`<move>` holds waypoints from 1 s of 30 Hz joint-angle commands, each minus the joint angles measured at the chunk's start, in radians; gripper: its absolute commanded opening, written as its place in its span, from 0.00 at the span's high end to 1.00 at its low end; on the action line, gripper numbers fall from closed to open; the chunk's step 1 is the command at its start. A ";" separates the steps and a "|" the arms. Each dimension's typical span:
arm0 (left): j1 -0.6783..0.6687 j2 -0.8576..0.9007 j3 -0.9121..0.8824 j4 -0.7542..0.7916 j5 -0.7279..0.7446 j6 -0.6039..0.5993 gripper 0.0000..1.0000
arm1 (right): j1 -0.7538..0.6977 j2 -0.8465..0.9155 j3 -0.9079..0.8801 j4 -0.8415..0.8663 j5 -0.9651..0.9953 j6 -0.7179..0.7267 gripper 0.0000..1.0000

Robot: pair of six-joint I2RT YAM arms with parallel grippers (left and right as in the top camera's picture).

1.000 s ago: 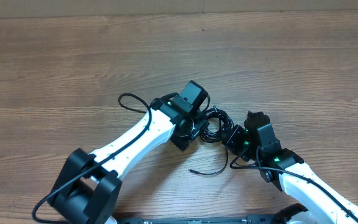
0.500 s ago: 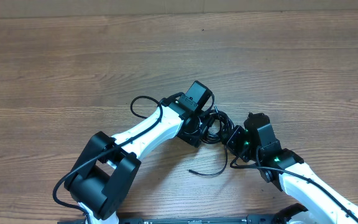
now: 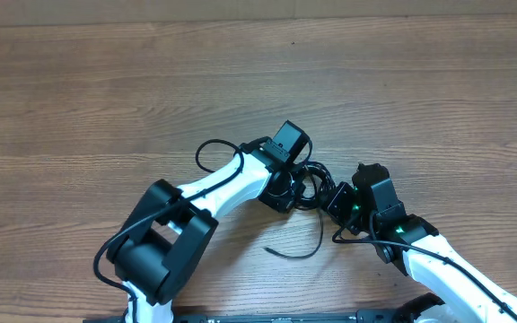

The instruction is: Untangle cables

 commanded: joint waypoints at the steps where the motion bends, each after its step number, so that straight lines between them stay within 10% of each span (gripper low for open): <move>1: 0.003 0.020 0.003 -0.015 -0.018 0.098 0.96 | -0.003 0.000 0.003 -0.023 0.020 -0.044 0.91; 13: 0.166 -0.217 0.003 -0.016 0.265 0.465 0.96 | -0.003 0.000 0.003 -0.088 0.219 -0.110 0.91; 19: 0.167 -0.223 0.003 -0.017 0.236 0.479 0.96 | -0.003 0.000 0.003 -0.079 -0.013 -0.149 0.69; 30: 0.165 -0.223 0.003 -0.055 0.133 0.479 0.96 | -0.003 0.000 0.003 0.119 -0.312 -0.154 0.59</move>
